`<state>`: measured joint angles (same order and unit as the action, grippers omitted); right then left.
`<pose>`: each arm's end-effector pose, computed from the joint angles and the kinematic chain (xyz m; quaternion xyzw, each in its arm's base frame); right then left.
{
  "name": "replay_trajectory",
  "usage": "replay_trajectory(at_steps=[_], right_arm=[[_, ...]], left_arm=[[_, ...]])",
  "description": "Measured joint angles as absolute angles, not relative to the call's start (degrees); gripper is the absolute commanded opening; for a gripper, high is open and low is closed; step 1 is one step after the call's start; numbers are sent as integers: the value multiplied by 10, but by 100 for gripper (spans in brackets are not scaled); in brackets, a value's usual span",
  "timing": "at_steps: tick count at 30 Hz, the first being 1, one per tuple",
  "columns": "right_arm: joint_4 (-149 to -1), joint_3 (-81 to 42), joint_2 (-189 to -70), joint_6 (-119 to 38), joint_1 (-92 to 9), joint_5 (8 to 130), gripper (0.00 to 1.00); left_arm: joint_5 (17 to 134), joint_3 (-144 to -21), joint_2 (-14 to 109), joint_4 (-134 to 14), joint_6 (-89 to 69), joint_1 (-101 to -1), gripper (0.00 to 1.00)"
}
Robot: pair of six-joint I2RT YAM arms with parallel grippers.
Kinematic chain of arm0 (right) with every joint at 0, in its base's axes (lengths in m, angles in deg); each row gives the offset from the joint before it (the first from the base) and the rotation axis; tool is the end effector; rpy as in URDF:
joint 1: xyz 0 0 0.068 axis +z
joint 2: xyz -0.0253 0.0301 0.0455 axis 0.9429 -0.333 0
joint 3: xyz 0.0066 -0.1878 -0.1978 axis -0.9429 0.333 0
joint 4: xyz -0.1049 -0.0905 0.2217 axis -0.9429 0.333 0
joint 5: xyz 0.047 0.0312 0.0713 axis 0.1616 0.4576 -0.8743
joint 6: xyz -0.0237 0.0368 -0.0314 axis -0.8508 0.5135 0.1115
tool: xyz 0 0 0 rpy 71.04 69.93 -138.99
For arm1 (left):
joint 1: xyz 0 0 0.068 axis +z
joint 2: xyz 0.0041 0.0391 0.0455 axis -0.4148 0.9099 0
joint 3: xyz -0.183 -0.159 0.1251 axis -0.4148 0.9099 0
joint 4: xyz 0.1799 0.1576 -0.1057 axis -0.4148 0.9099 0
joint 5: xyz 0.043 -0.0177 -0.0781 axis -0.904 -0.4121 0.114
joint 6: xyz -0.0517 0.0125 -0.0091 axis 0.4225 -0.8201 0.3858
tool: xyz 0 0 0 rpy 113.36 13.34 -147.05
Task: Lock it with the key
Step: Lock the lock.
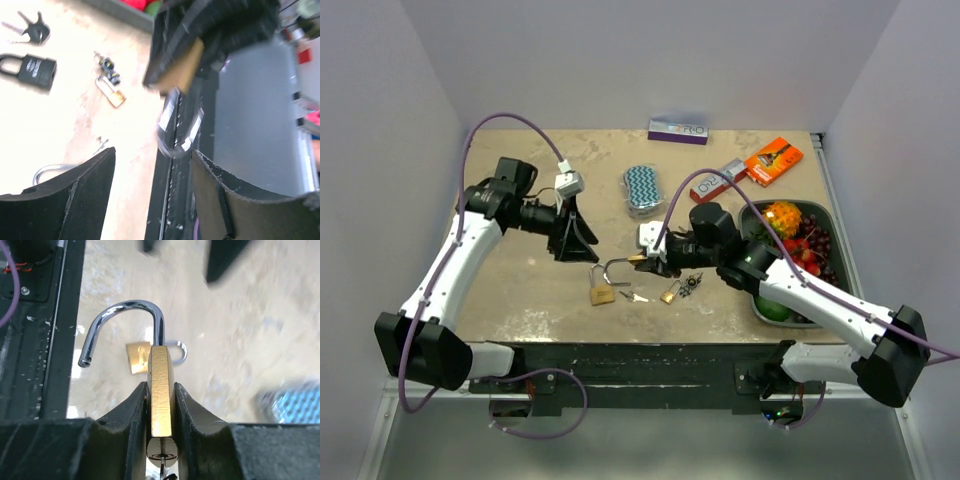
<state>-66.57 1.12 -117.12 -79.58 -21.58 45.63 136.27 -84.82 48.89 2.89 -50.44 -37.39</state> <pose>0.1649 0.2174 0.3202 -0.6342 0.5125 0.2988 0.4959 0.2338 -0.0877 0.3421 0.4071 0.7027 -0.5206 0.2636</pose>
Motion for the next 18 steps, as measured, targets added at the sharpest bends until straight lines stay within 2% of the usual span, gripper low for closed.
replay_trajectory(at_steps=[7, 18], right_arm=[[-627, 11, -1171, -670, -246, 443, 0], [-640, 11, -1144, -601, -246, 394, 0]], left_arm=[[1310, -820, 459, 22, -536, -366, 67], [1331, -762, 452, -21, -520, -368, 72]])
